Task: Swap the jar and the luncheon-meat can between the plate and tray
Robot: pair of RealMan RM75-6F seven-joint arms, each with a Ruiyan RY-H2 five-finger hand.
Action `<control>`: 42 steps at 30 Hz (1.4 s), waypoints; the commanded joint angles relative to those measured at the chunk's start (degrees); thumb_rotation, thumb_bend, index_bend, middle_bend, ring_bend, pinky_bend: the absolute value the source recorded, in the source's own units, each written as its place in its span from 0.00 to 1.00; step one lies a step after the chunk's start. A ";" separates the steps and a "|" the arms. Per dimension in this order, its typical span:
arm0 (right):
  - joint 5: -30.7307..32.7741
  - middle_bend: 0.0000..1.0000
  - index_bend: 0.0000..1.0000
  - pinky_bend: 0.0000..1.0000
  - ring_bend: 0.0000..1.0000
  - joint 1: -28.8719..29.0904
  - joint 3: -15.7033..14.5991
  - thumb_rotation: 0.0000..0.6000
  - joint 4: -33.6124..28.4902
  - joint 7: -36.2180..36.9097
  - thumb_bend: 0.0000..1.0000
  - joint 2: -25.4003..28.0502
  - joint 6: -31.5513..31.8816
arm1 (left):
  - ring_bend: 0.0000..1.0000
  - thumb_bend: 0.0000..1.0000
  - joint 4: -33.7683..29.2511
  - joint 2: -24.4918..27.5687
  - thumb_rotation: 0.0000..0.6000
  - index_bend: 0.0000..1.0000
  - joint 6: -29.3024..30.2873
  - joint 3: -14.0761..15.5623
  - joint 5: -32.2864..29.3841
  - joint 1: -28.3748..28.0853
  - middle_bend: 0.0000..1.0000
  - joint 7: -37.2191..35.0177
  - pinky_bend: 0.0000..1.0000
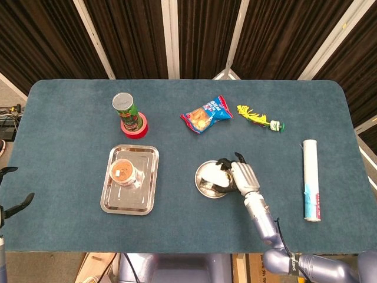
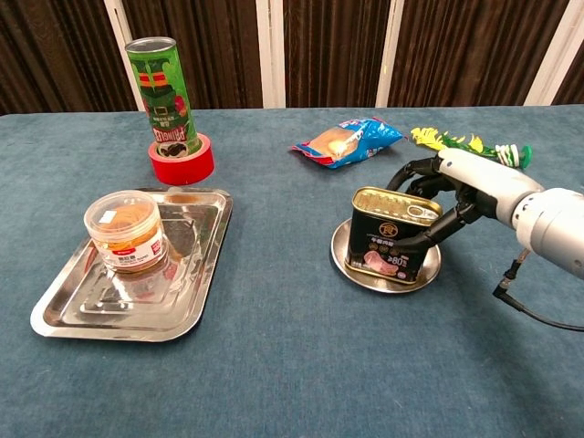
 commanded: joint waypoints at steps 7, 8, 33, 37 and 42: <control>1.00 0.01 0.00 0.00 0.00 -0.26 -0.88 1.00 -3.38 -2.20 0.09 4.12 -1.32 | 0.00 0.17 0.01 0.03 1.00 0.33 -0.05 0.02 0.15 0.09 0.00 0.06 0.08; 1.12 0.01 0.00 0.00 0.00 -0.41 -1.02 1.00 -4.19 -2.63 0.09 5.00 -1.29 | 0.00 0.17 -0.03 0.03 1.00 0.33 -0.09 0.03 0.16 0.10 0.00 0.08 0.08; -26.94 0.00 0.00 0.00 0.00 -21.90 -13.68 1.00 -2.83 -2.70 0.09 21.40 29.65 | 0.00 0.17 -7.14 6.44 1.00 0.19 -6.14 5.14 -1.52 1.52 0.00 4.56 0.08; -26.70 0.00 0.00 0.00 0.00 -22.34 -14.25 1.00 -4.85 -4.74 0.09 23.15 28.43 | 0.00 0.17 -7.28 6.96 1.00 0.18 -7.25 5.63 -1.65 1.33 0.00 4.91 0.08; -26.05 0.00 0.00 0.00 0.00 -22.60 -14.04 1.00 -6.92 -6.79 0.09 24.28 27.20 | 0.00 0.17 -5.79 6.20 1.00 0.18 -7.35 5.72 0.07 0.75 0.00 4.64 0.08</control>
